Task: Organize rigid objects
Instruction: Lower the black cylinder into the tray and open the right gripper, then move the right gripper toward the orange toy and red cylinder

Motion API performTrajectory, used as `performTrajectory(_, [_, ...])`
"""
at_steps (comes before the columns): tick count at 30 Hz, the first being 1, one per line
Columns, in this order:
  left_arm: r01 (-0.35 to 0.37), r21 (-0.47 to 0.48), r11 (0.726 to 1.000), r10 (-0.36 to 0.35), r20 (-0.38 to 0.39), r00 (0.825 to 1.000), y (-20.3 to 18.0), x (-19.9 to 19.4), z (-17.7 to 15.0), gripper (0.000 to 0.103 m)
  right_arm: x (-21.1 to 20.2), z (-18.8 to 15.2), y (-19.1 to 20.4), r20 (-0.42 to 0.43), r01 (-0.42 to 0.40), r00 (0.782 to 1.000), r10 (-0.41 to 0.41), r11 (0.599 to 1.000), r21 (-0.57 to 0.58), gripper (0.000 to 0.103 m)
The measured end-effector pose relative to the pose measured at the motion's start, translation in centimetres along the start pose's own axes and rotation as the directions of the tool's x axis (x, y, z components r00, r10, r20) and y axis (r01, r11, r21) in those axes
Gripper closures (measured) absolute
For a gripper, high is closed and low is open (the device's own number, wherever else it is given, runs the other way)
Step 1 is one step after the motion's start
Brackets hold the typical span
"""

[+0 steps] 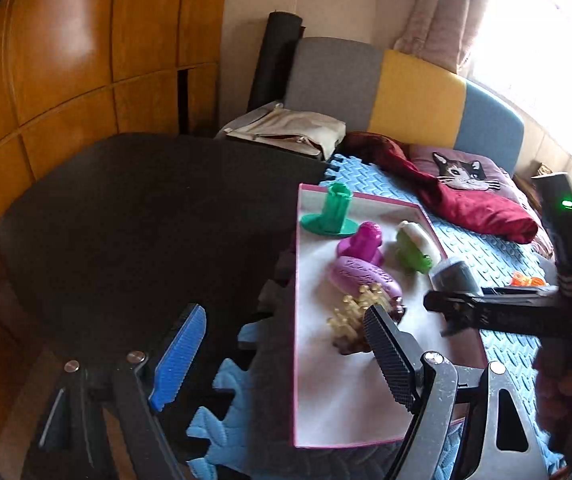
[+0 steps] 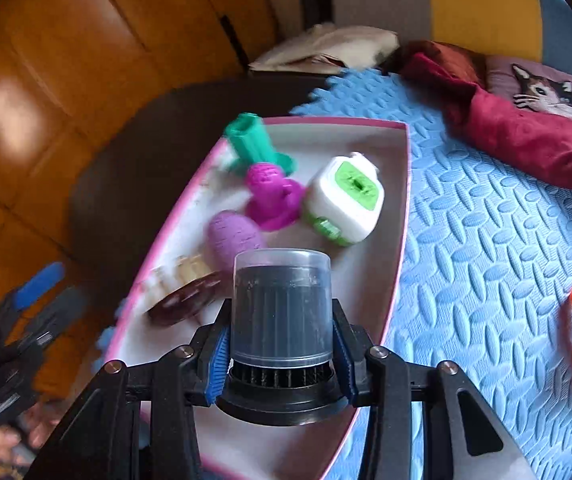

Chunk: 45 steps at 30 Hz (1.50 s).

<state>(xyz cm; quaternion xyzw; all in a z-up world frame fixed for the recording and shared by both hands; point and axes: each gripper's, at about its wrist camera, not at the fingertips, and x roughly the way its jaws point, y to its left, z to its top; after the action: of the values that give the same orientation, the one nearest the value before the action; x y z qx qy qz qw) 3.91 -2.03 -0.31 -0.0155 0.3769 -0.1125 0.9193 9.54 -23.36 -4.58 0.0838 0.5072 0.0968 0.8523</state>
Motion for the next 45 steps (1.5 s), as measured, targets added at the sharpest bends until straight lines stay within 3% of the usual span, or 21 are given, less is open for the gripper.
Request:
performTrajectory(4, [-0.007, -0.004, 1.0, 0.007, -0.01, 1.0, 0.5, 0.4, -0.2, 0.021, 1.6, 0.8, -1.0, 0.006, 0.074, 0.997, -0.074, 0.997, 0.026, 0.059])
performTrajectory(13, [0.026, 0.035, 0.999, -0.025, -0.032, 0.999, -0.4, 0.8, -0.9, 0.025, -0.9, 0.0, -2.3, 0.104, 0.019, 0.994, -0.029, 0.995, 0.101, 0.055])
performTrajectory(21, [0.078, 0.086, 0.993, -0.07, -0.087, 0.994, -2.9, 2.0, -1.4, 0.032, -4.7, -2.0, -4.2, 0.192, 0.041, 0.979, -0.067, 0.99, 0.136, 0.055])
performTrajectory(26, [0.077, 0.129, 0.989, -0.06, -0.13, 0.99, -4.5, 3.8, -1.2, 0.036, -7.3, -3.6, -6.6, 0.237, 0.093, 0.963, -0.13, 0.982, 0.162, 0.055])
performTrajectory(30, [0.041, 0.138, 0.99, -0.022, -0.134, 0.991, -5.1, 5.3, -0.5, 0.035, -10.6, -5.1, -9.8, 0.304, 0.124, 0.933, -0.193, 0.964, 0.233, 0.055])
performTrajectory(35, [0.018, 0.158, 0.987, 0.003, -0.131, 0.991, -5.9, 6.6, 0.2, 0.035, -14.8, -7.3, -16.2, 0.352, 0.137, 0.887, -0.299, 0.898, 0.417, 0.055])
performTrajectory(39, [0.01, 0.157, 0.988, 0.009, -0.123, 0.992, -6.0, 6.6, 0.4, 0.035, -16.5, -9.6, -21.6, 0.349, 0.116, 0.859, -0.374, 0.807, 0.579, 0.054])
performTrajectory(41, [0.018, 0.145, 0.989, 0.0, -0.125, 0.992, -5.9, 6.2, 0.4, 0.034, -16.4, -10.7, -23.7, 0.347, 0.077, 0.859, -0.377, 0.765, 0.64, 0.054])
performTrajectory(43, [0.023, 0.134, 0.991, -0.006, -0.122, 0.993, -5.7, 5.8, 0.3, 0.03, -15.9, -11.6, -25.5, 0.32, 0.038, 0.878, -0.356, 0.718, 0.696, 0.054])
performTrajectory(45, [0.028, 0.125, 0.992, -0.013, -0.119, 0.993, -5.6, 5.3, 0.0, 0.029, -15.4, -11.7, -25.9, 0.315, 0.016, 0.888, -0.334, 0.708, 0.706, 0.052])
